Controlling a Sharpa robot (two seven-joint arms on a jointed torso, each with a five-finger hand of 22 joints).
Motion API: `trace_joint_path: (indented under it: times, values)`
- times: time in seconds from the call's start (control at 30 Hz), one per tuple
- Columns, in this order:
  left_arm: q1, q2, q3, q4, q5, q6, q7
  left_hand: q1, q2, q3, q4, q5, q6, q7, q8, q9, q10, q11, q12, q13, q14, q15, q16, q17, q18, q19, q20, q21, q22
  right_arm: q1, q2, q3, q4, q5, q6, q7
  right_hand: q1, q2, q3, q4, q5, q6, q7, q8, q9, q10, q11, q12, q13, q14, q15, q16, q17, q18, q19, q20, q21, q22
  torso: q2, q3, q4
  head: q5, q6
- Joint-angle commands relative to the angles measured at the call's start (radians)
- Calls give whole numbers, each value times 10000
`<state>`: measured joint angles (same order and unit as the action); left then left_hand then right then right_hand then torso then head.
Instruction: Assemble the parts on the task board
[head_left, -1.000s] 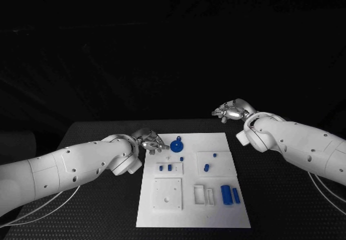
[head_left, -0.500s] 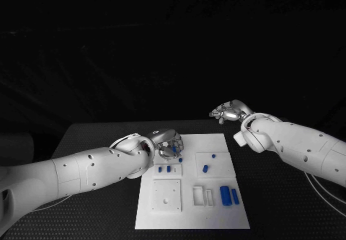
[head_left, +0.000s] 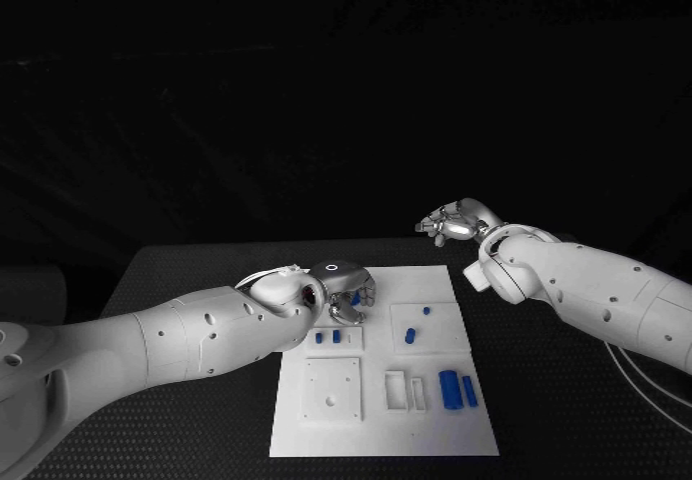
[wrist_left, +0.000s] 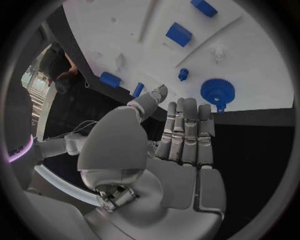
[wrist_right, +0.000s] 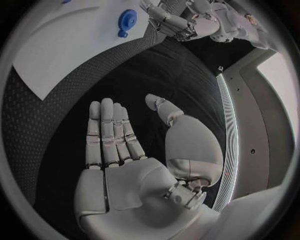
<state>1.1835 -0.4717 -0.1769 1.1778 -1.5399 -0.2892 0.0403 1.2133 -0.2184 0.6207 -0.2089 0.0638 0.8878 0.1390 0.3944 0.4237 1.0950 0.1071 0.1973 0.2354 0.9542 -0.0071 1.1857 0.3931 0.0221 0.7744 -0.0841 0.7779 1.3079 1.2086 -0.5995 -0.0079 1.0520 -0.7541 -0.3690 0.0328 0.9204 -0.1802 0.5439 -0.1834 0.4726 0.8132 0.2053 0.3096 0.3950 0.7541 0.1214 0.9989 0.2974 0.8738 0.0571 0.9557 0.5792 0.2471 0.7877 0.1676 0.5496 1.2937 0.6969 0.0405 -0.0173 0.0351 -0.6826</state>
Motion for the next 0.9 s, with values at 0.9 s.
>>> trace_joint_path:
  times: [0.9]
  values:
    - [-371,692,-15,-1223,-835,451,-67,139,142,-18,189,109,55,49,-135,12,266,-13,-423,-120,247,33,210,88,292,324,-183,65,202,-3,55,4,22,-39,110,101,-81,11,-25,-37,100,-73,-19,23,-21,-46,-3,51,-31,-66,10,48,-23,147,7,69,-72,22,-16,9,16,11,-103]
